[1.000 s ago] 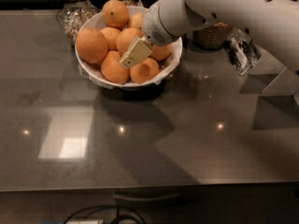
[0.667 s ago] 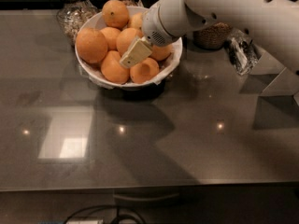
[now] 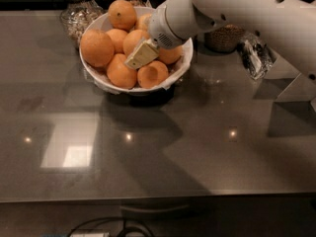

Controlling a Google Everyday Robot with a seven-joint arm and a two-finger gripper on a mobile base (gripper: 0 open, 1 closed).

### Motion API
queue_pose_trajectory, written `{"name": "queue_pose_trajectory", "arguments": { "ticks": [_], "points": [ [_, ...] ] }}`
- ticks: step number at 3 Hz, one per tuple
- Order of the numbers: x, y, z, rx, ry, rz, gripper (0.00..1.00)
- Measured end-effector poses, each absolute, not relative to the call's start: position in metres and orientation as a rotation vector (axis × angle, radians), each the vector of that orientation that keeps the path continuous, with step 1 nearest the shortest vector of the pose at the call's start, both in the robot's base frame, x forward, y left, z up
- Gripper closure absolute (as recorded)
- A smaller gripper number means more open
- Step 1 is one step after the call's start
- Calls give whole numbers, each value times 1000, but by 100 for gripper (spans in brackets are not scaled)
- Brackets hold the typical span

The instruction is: Pick orange from white bowl

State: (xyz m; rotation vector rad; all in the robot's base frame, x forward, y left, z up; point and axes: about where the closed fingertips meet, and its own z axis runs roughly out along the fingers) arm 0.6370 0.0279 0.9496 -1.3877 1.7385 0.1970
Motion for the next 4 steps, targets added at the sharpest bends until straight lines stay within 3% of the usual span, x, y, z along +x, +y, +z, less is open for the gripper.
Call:
{"name": "queue_pose_trajectory", "arguments": {
  "ticks": [4],
  "points": [
    [652,40,920,-1403,1768,244,22]
  ]
}}
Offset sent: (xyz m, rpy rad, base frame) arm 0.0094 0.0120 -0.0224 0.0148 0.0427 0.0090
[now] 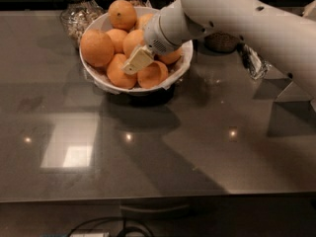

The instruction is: Pick orange from white bowl

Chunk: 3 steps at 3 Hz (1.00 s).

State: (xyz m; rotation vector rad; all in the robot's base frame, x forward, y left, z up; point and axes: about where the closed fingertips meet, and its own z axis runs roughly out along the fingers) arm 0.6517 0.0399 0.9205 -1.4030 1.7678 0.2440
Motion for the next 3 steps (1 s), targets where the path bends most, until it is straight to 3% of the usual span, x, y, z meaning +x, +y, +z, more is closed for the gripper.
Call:
{"name": "queue_pose_trajectory", "arguments": {
  "ticks": [1,3],
  "points": [
    [652,40,920,-1403,1768,244,41],
    [652,40,920,-1403,1768,244,87]
  ]
}}
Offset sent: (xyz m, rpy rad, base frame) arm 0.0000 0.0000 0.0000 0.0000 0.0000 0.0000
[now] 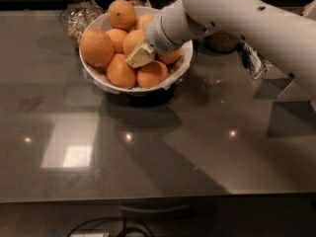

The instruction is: Pick orange from white bowl

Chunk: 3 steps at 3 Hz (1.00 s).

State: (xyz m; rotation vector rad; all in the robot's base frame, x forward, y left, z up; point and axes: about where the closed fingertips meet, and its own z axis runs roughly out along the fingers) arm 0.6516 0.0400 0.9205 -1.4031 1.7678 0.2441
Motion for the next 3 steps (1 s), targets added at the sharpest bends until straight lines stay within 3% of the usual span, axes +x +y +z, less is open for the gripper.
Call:
{"name": "queue_pose_trajectory", "arguments": {
  "ticks": [1,3],
  "points": [
    [652,40,920,-1403,1768,244,100],
    [633,43,943,-1401,1706,266,100]
  ]
}}
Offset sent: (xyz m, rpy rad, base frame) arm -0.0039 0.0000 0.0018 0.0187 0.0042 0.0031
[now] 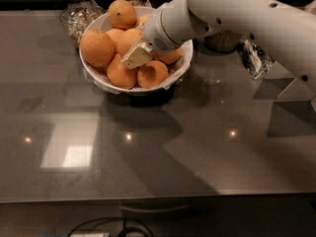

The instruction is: Pick orange from white bowl

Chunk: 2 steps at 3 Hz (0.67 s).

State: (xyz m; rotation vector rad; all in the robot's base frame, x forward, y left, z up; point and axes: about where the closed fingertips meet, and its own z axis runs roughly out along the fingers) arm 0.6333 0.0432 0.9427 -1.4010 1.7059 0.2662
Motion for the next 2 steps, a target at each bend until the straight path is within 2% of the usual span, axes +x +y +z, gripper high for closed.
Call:
{"name": "queue_pose_trajectory", "arguments": {
  "ticks": [2],
  "points": [
    [593,28,1024,-1381,1534,199,100]
  ]
}}
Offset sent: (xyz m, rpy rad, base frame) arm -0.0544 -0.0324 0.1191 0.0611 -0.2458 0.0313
